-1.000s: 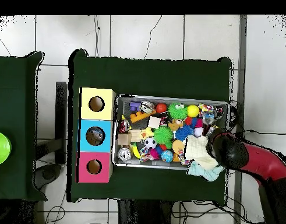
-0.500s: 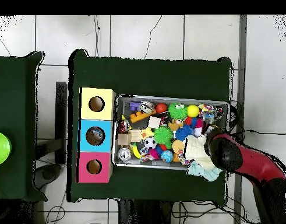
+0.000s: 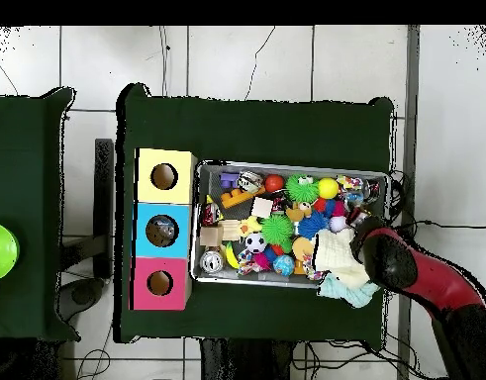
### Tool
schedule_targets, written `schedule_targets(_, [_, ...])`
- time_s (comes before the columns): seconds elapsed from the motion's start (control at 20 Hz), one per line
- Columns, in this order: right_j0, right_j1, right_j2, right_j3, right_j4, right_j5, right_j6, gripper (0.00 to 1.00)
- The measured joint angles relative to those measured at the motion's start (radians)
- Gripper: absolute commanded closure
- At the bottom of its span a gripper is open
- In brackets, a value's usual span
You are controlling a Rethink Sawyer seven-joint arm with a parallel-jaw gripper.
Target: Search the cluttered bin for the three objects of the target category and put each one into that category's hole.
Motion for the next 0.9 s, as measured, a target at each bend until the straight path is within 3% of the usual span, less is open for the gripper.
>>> schedule_targets(0.3, [-0.063, 0.034, 0.070, -0.011, 0.000, 0.000, 0.000, 0.00])
schedule_targets(0.9, [-0.126, 0.069, 0.118, -0.004, -0.001, 0.001, 0.000, 0.00])
